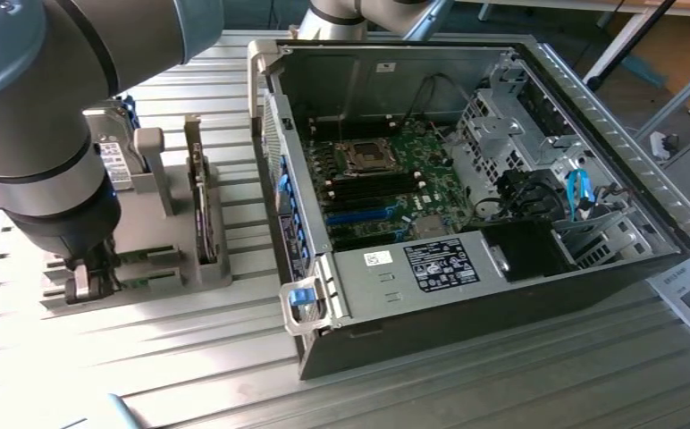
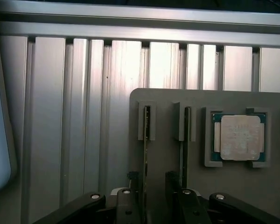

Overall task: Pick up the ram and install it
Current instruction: 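Pick up the ram and move it above insertion slot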

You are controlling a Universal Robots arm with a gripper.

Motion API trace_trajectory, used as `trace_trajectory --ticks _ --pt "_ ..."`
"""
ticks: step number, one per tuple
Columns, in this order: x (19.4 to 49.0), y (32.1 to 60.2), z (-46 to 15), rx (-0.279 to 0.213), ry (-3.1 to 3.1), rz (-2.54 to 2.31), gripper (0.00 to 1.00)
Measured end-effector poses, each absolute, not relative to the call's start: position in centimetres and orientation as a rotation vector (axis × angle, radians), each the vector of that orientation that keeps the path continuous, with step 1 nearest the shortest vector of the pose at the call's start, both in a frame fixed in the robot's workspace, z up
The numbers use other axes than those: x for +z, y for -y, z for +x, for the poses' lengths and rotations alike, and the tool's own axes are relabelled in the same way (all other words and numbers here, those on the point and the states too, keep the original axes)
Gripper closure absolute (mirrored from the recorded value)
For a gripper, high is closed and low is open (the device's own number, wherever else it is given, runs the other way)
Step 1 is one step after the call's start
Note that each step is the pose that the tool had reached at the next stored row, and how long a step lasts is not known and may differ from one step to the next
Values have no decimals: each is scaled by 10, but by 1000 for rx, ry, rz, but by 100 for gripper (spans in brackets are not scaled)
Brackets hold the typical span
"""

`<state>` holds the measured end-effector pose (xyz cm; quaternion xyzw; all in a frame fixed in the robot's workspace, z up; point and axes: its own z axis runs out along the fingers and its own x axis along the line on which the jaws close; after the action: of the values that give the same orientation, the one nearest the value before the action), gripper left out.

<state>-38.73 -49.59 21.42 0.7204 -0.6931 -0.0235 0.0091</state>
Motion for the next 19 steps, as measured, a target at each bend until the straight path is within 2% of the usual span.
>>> trace_trajectory --ticks 6,19 --pt "211 506 -387 -73 2165 2251 64" --pt "205 505 -383 -74 2165 2251 64"
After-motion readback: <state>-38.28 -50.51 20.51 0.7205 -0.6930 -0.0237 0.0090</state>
